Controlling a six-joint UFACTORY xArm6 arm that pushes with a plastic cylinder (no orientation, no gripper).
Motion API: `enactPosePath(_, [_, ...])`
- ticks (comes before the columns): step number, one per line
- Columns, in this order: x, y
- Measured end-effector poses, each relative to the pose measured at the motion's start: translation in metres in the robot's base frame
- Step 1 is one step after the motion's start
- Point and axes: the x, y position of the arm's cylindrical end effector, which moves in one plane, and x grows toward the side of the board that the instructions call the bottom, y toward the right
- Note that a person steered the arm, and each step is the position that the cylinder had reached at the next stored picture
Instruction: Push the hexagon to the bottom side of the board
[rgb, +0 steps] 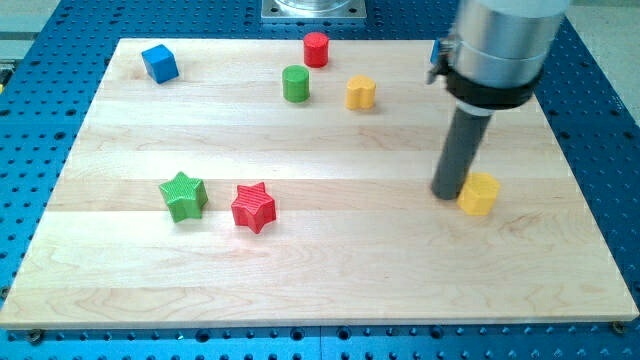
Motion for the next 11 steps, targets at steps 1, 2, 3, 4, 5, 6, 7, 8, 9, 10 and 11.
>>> enactPosePath(1, [0.005, 0.033])
enactPosePath(2, [-0.001, 0.046])
enactPosePath(3, [-0.024, 0.080])
enactPosePath(4, [0.008, 0.089])
enactPosePath(5, [0.045, 0.078])
enactPosePath(6, [0.026, 0.078])
enactPosePath(7, [-0.004, 0.064])
enactPosePath(8, [0.031, 0.052])
enactPosePath(9, [0.065, 0.047])
enactPosePath(10, [0.058, 0.047])
enactPosePath(11, [0.038, 0.037])
